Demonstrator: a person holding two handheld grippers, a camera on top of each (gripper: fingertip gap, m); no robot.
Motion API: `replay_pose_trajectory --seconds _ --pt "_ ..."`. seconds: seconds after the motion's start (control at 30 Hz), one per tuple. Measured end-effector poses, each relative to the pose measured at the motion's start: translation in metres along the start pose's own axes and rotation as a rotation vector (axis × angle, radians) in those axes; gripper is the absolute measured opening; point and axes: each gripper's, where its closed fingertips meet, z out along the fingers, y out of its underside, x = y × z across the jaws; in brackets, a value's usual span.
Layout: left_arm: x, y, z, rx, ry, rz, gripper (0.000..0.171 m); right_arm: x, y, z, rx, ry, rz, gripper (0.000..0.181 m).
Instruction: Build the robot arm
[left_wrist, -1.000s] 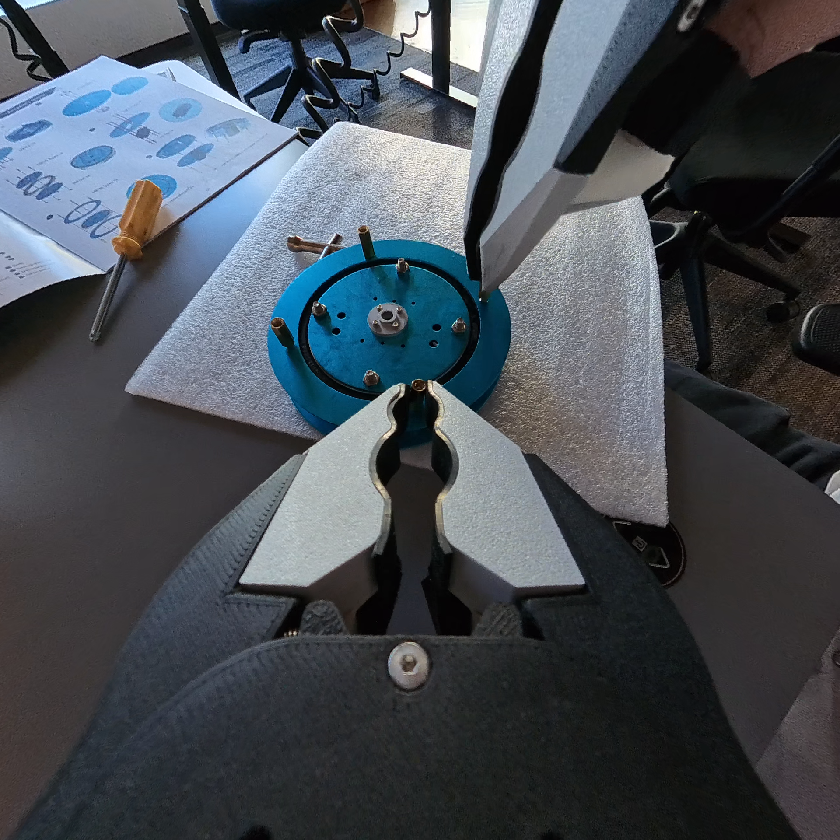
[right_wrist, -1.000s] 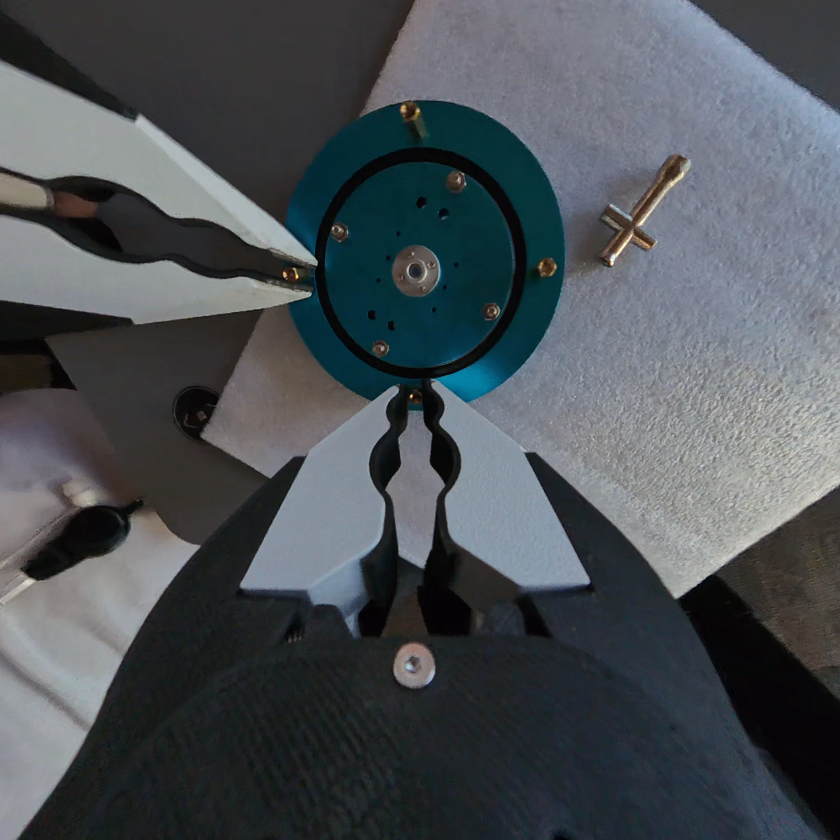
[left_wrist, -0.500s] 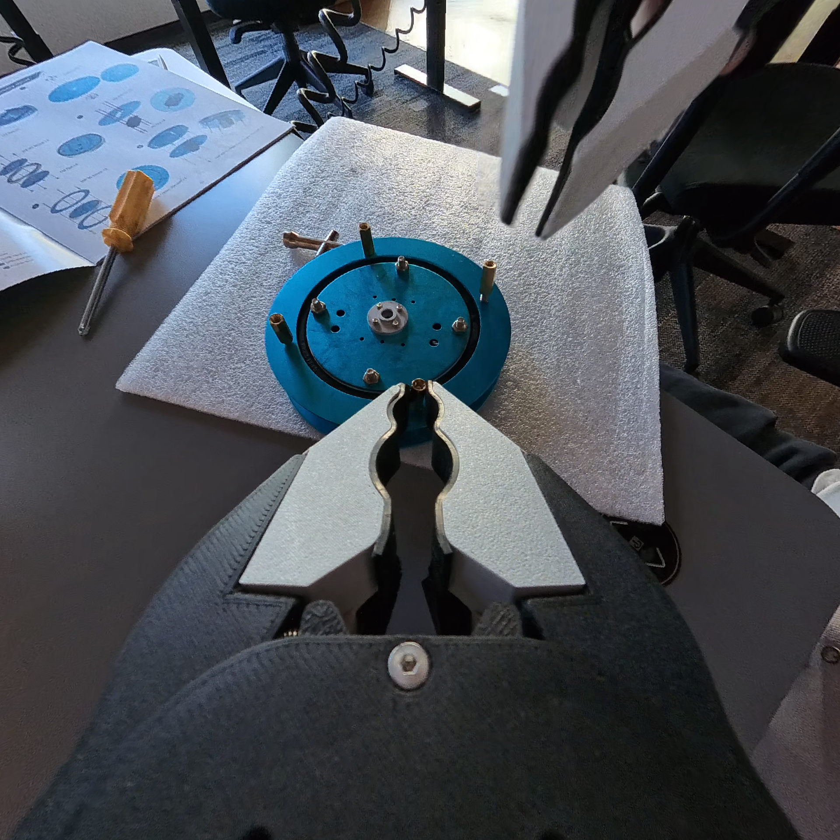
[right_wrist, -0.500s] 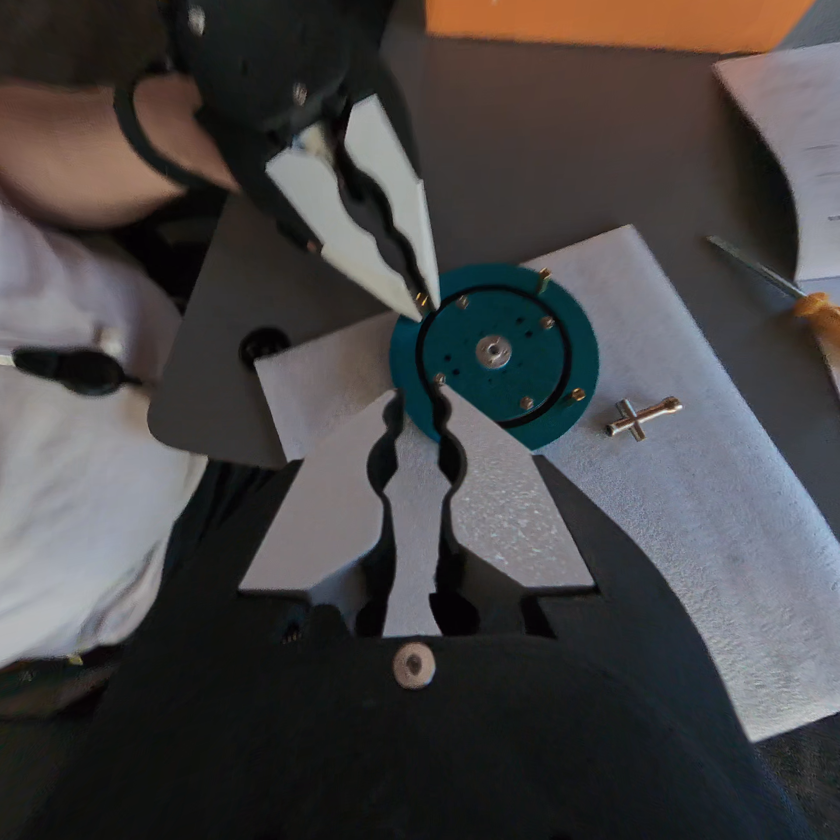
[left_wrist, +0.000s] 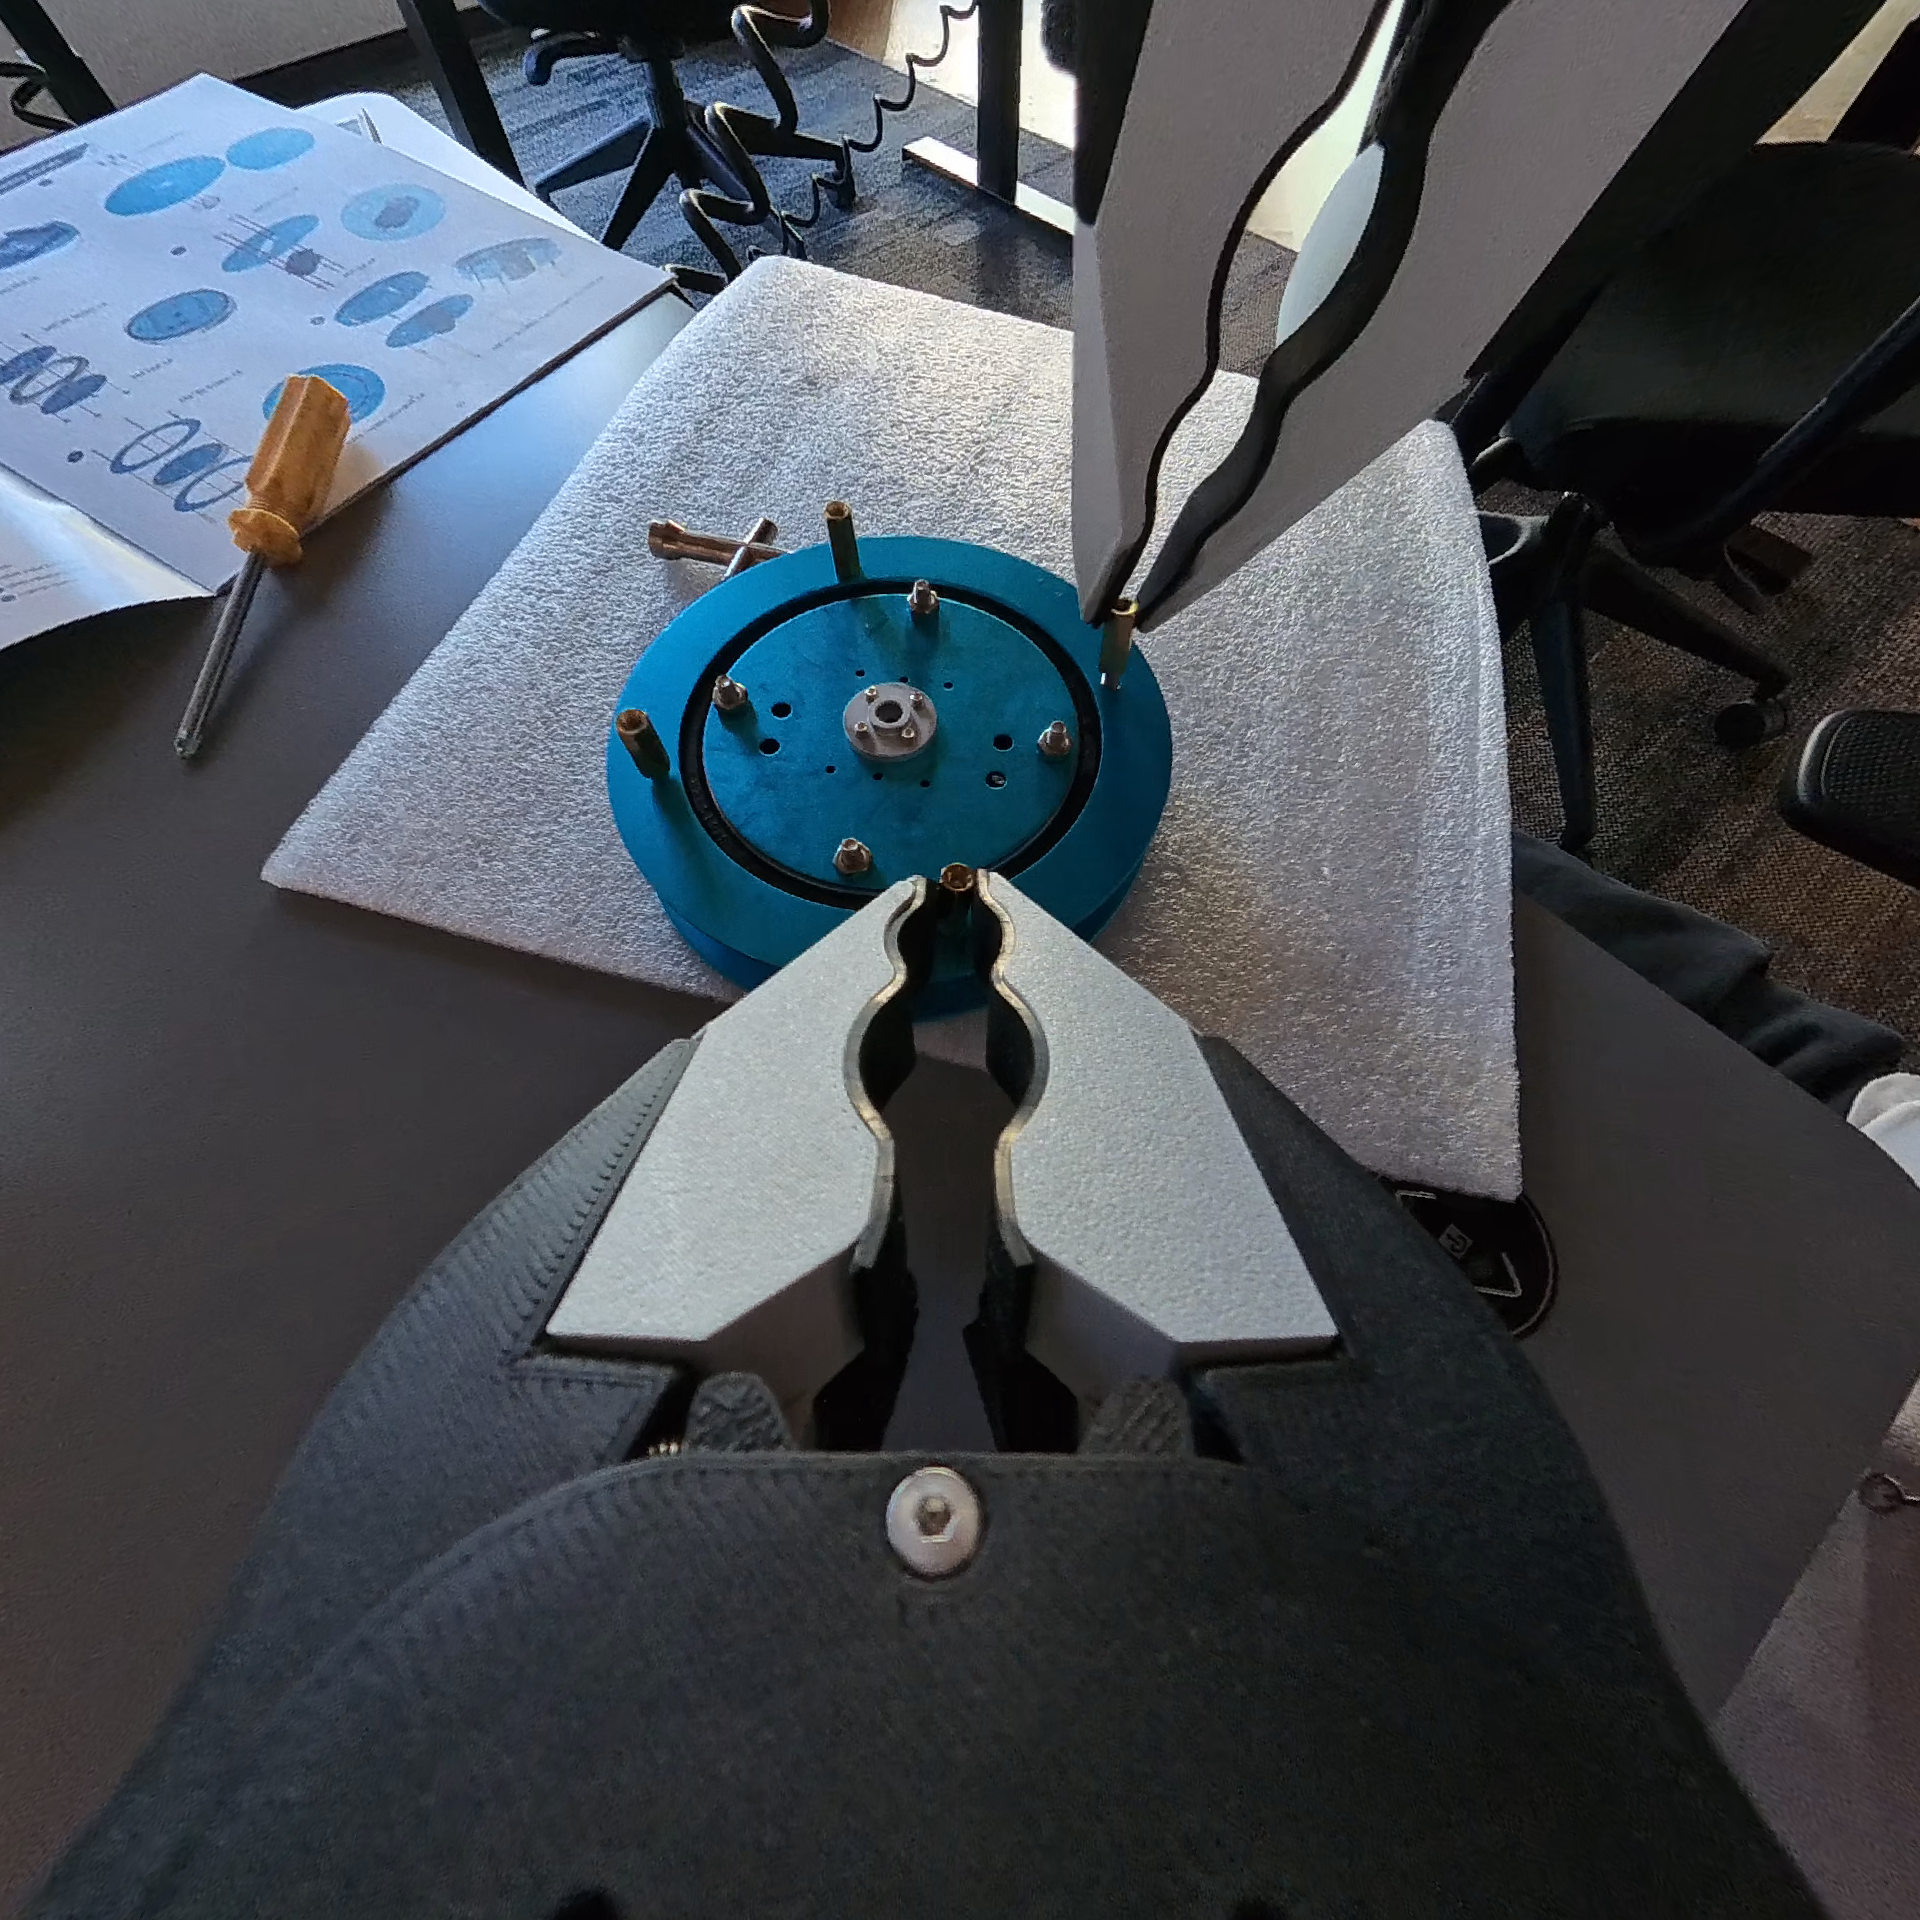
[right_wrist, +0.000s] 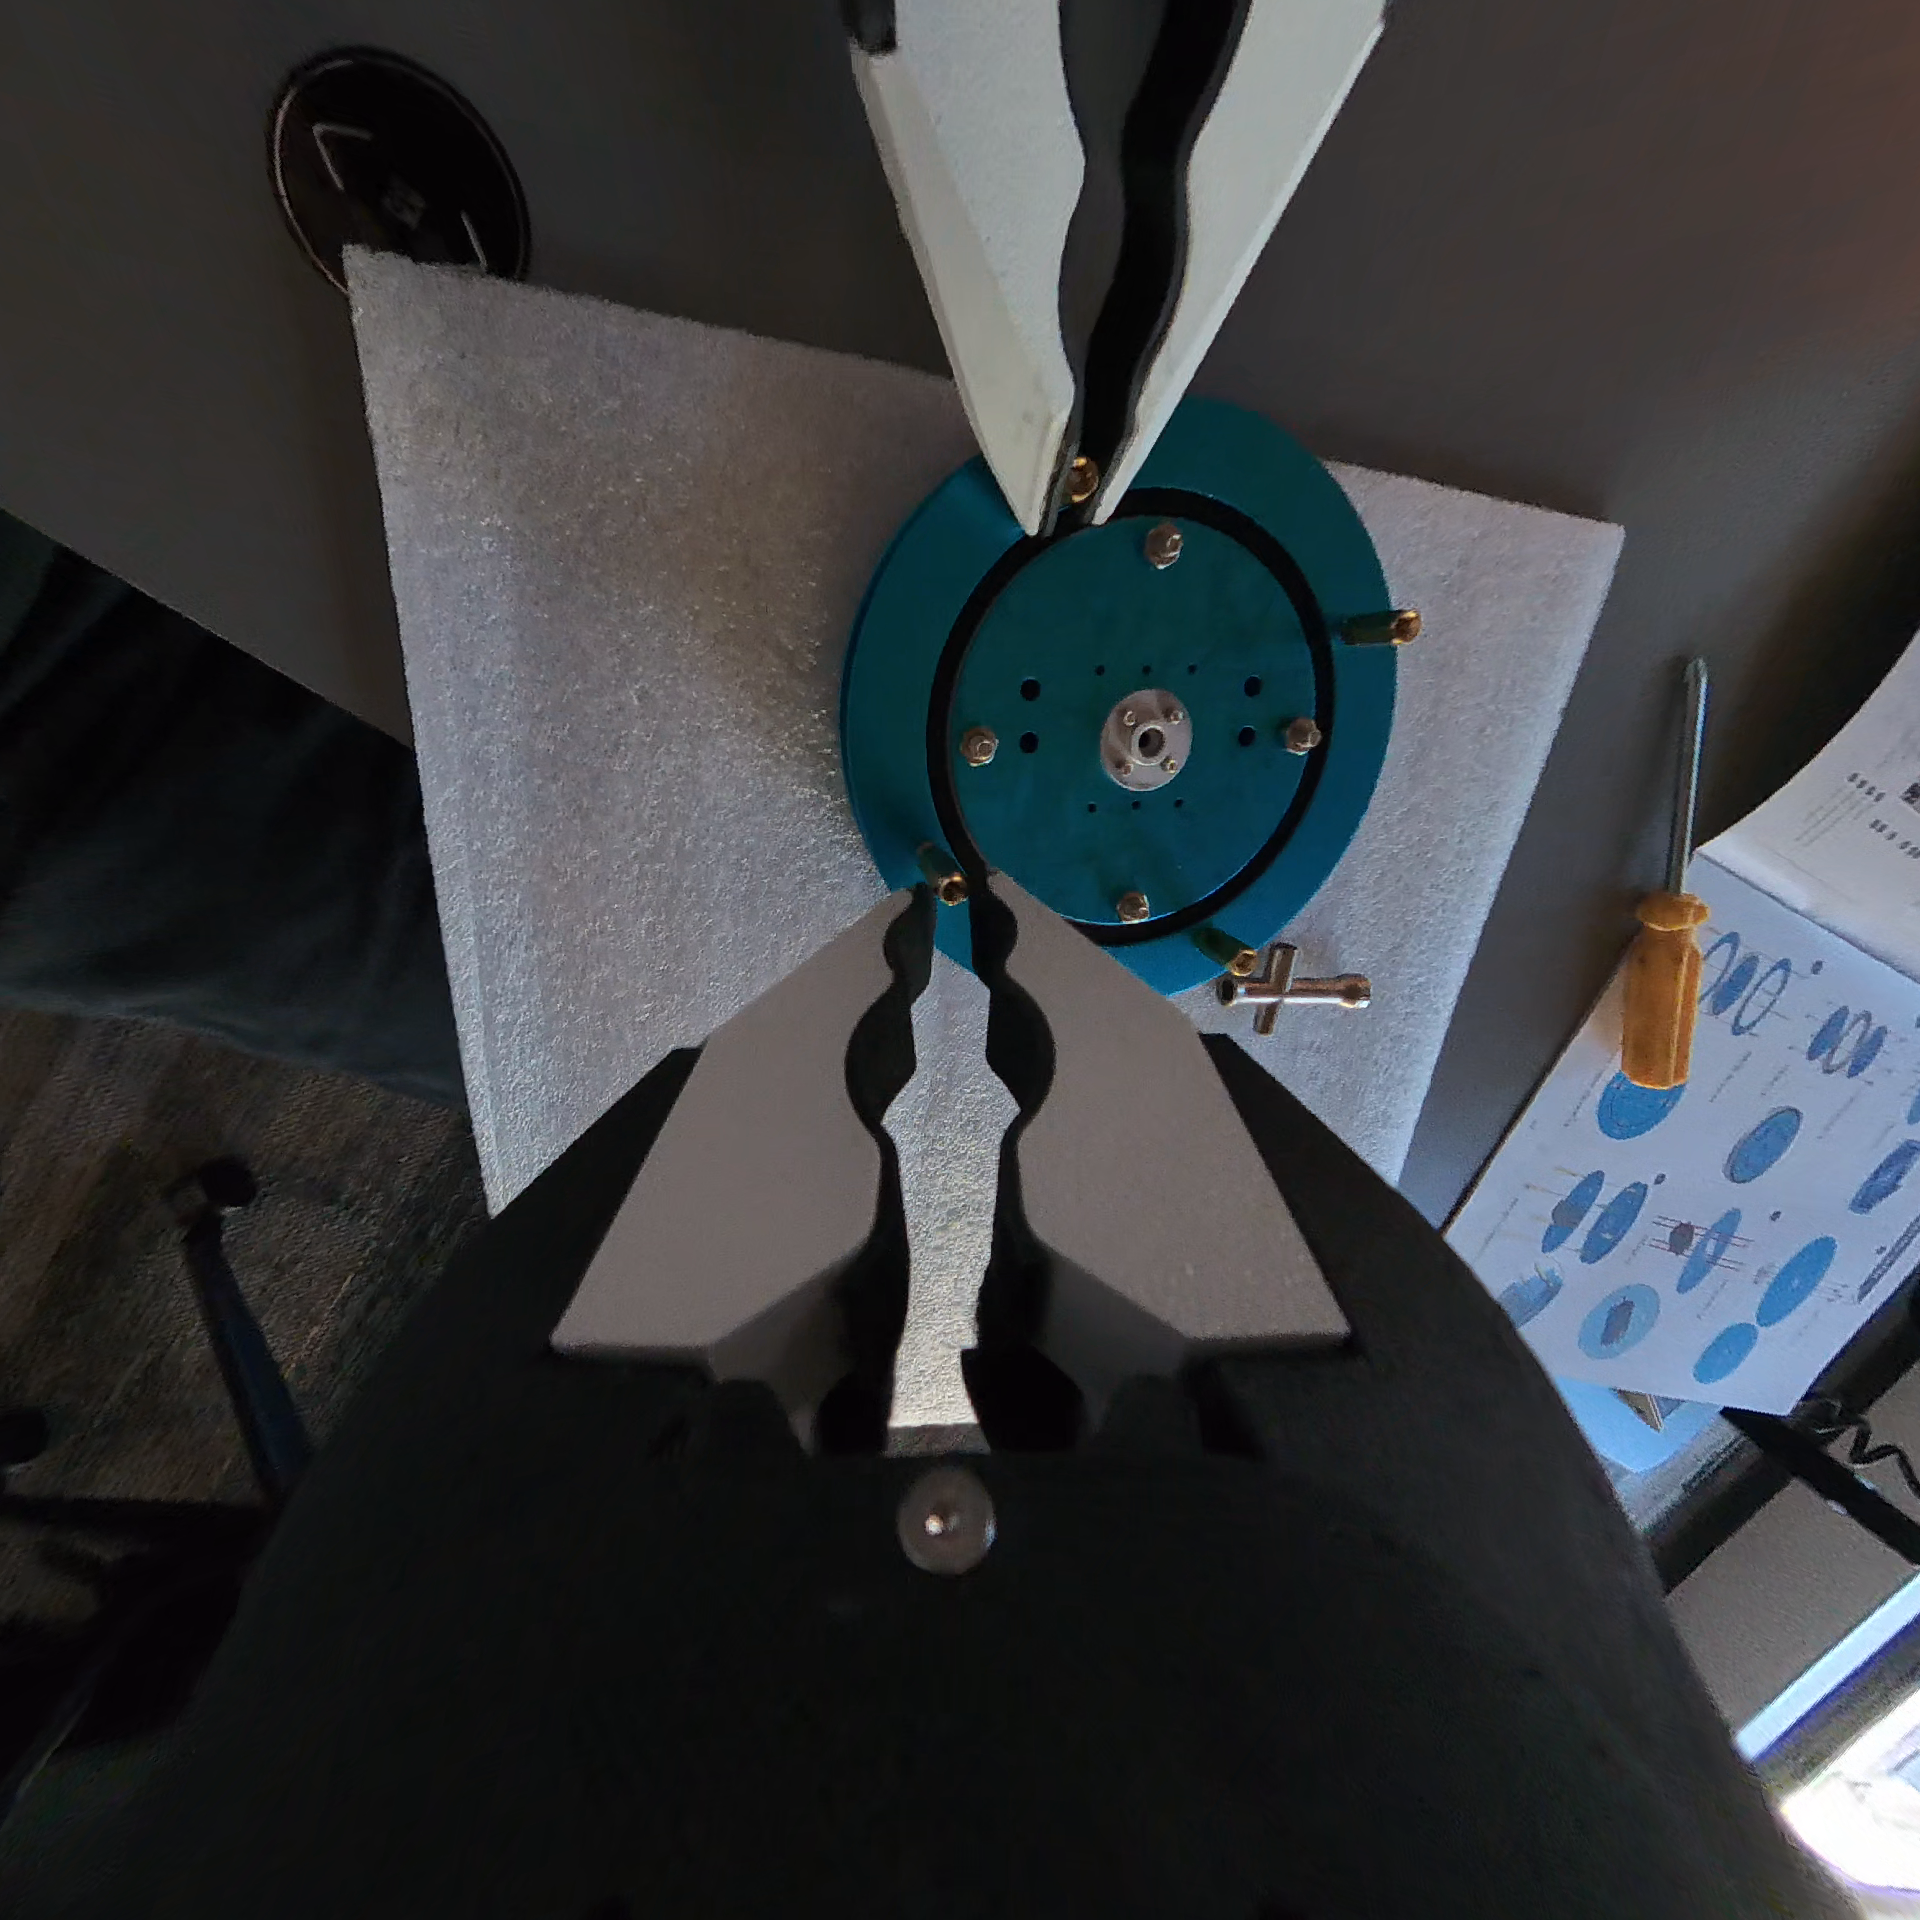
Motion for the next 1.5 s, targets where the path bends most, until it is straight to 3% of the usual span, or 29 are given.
replay_pose_trajectory --seconds 0.13,0.3,0.37,0.43,0.6,0.7,0.83,1.07,1.3,1.5 --pt "0.000 0.000 0.000 -0.001 -0.003 0.004 0.005 -0.001 0.001 0.001 -0.044 -0.060 0.252 0.005" --pt "0.001 0.000 0.000 -0.003 -0.018 0.027 0.005 -0.003 0.004 0.001 -0.093 -0.067 0.850 0.005" --pt "0.000 0.000 0.000 -0.004 -0.019 0.027 0.005 -0.003 0.004 0.001 -0.056 -0.050 1.012 0.005" --pt "0.000 0.000 0.000 -0.004 -0.017 0.022 0.005 -0.003 0.003 0.001 -0.042 -0.048 0.952 0.005" --pt "0.000 0.001 0.000 -0.005 -0.008 0.014 0.005 0.001 -0.007 -0.003 0.014 0.024 0.268 0.017" --pt "0.000 0.001 0.000 -0.005 -0.004 0.010 0.005 0.008 -0.008 -0.003 0.016 0.109 0.073 0.014" --pt "0.000 0.001 0.000 -0.005 0.000 0.002 0.005 -0.001 -0.004 0.000 -0.036 -0.030 0.138 0.018" --pt "0.000 0.001 0.000 -0.006 0.006 -0.004 0.005 -0.003 -0.002 0.001 -0.068 -0.081 0.199 0.005" --pt "0.001 0.001 0.001 -0.007 -0.003 0.011 0.005 -0.002 0.000 0.004 -0.103 -0.081 0.558 0.005" --pt "0.001 0.001 0.001 -0.008 -0.007 0.018 0.006 -0.002 0.001 0.005 -0.047 -0.100 1.102 0.004"
